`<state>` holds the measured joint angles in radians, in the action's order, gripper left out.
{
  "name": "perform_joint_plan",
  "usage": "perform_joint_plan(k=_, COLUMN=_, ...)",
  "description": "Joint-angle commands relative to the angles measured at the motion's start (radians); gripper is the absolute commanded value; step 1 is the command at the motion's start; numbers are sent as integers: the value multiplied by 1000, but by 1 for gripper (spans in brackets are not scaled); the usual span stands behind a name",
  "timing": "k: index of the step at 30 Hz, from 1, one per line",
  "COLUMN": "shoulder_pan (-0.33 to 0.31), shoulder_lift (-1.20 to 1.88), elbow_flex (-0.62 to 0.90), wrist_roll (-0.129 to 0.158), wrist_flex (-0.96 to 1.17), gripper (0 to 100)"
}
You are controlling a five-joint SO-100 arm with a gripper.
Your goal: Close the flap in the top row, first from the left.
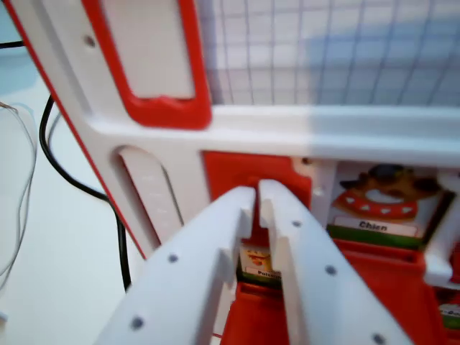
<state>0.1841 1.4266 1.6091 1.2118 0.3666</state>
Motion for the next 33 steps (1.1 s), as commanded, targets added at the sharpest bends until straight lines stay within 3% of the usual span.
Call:
perform_joint_plan(k=1, shoulder_pan=-8, shoulder_lift=20, elbow_flex=-104, wrist_roll=6, wrist_flex=3, gripper=0)
perform_joint_plan(k=9, shoulder_pan=35, shoulder_lift=212, elbow_flex=-9, wrist_roll=23, wrist_flex=103, gripper=0)
perform_joint_plan(k=13, shoulder_pan=64, shoulder_lift=460, elbow_flex=55, wrist_roll=32, wrist_flex=302, gripper=0)
perform_joint_plan(k=17, shoulder_pan=63, shoulder_lift=738, elbow_flex=114, wrist_roll=112, wrist_flex=546, gripper=0)
perform_joint_plan(k=19, shoulder_pan=43, shoulder_lift=888, elbow_flex=132, wrist_roll=137, wrist_flex=673, gripper=0)
perform_joint_plan(k=23, shoulder_pan=-11, shoulder_lift=1226, elbow_flex=222, wrist_roll=216, wrist_flex=857, gripper=0)
perform_joint_plan(k=30, shoulder_pan=-46, shoulder_lift=1644, elbow_flex=219, wrist_roll=287, wrist_flex=1210, gripper=0)
perform_joint_plan(k=33, shoulder_pan=-114, shoulder_lift=1749, elbow_flex=225, wrist_roll=334, wrist_flex=1289, gripper=0)
